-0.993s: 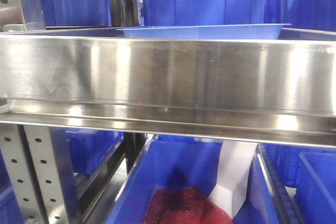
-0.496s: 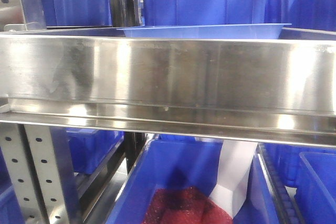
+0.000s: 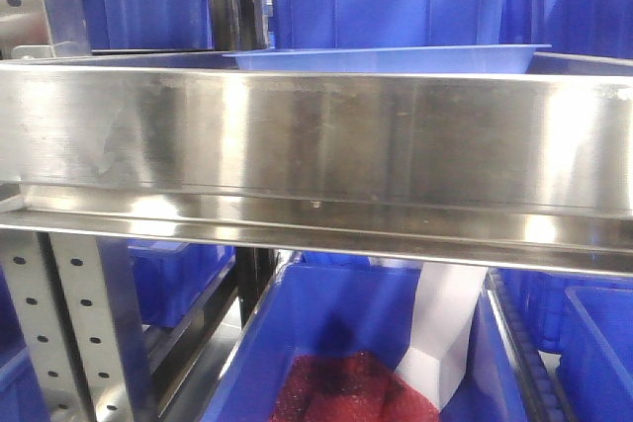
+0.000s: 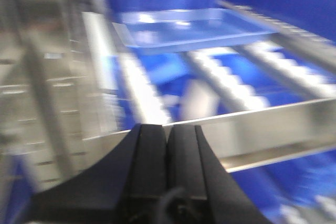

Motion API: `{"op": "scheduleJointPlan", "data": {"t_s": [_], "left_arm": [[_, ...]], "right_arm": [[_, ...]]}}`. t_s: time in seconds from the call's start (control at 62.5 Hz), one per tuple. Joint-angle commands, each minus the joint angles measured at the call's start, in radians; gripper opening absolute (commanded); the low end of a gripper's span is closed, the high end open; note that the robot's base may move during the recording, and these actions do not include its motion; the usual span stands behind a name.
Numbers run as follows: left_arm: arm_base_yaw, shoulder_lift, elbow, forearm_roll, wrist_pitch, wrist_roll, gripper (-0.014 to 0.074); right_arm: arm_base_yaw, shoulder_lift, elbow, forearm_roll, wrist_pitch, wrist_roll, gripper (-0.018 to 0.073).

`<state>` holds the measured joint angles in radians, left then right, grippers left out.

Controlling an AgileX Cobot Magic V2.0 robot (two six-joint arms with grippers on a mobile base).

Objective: Grab blue tray and place on right shelf

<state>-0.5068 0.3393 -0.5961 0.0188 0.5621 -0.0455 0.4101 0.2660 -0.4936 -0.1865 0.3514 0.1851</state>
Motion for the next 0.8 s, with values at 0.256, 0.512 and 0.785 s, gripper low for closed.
{"op": "scheduleJointPlan", "data": {"t_s": [0.256, 0.512, 0.785], "left_arm": [[0.428, -0.293, 0.395, -0.109, -0.448, 0.104, -0.0048], [0.489, -0.362, 0.649, -0.109, -0.695, 0.104, -0.0048], [0.489, -0.362, 0.655, -0.109, -0.62, 0.104, -0.0048]], "right_arm": [[0.0, 0.01, -0.028, -0.017, -0.095, -0.012, 0.0017], [0.0, 0.01, -0.028, -0.017, -0.092, -0.012, 0.0017], [0.0, 0.01, -0.028, -0.017, -0.089, -0.012, 0.0017]]}}
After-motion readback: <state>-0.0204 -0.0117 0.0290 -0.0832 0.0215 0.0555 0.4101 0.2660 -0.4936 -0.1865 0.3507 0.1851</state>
